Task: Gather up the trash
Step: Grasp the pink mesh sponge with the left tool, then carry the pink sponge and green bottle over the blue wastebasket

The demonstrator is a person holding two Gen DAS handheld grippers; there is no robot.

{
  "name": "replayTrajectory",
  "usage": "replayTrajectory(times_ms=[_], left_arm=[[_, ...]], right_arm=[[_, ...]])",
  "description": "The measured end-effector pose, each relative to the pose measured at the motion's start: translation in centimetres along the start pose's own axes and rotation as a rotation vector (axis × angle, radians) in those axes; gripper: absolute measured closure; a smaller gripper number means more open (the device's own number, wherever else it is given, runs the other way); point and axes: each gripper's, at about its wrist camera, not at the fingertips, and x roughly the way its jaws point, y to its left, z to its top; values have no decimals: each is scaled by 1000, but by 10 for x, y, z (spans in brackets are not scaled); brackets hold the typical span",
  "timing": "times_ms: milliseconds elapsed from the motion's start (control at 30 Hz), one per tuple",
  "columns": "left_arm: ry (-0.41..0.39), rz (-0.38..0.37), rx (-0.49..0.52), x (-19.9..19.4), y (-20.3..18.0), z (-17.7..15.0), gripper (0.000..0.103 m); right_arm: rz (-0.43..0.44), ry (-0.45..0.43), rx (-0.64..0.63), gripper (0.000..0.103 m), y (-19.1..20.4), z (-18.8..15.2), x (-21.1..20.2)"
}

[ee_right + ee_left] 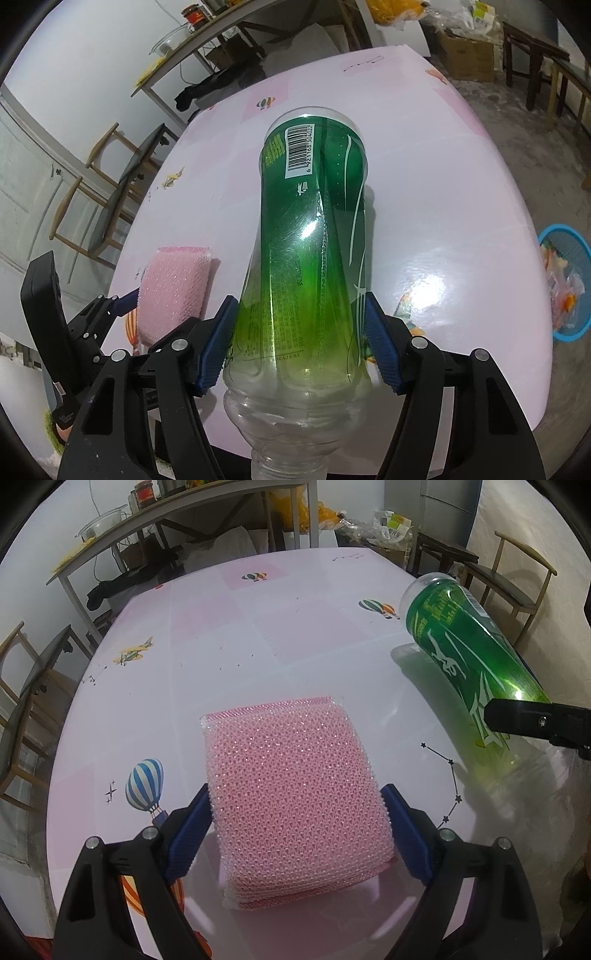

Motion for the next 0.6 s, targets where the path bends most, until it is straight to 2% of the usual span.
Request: replayTrajectory(times_ms=[333,600], left_arm=[[-19,-6,1,-7,-7,1,16],[-78,-73,7,-23,-11,18,16]], right_arm=[[48,-11,31,40,-10,2,-6],[113,-42,120,40,-34,0,-25]])
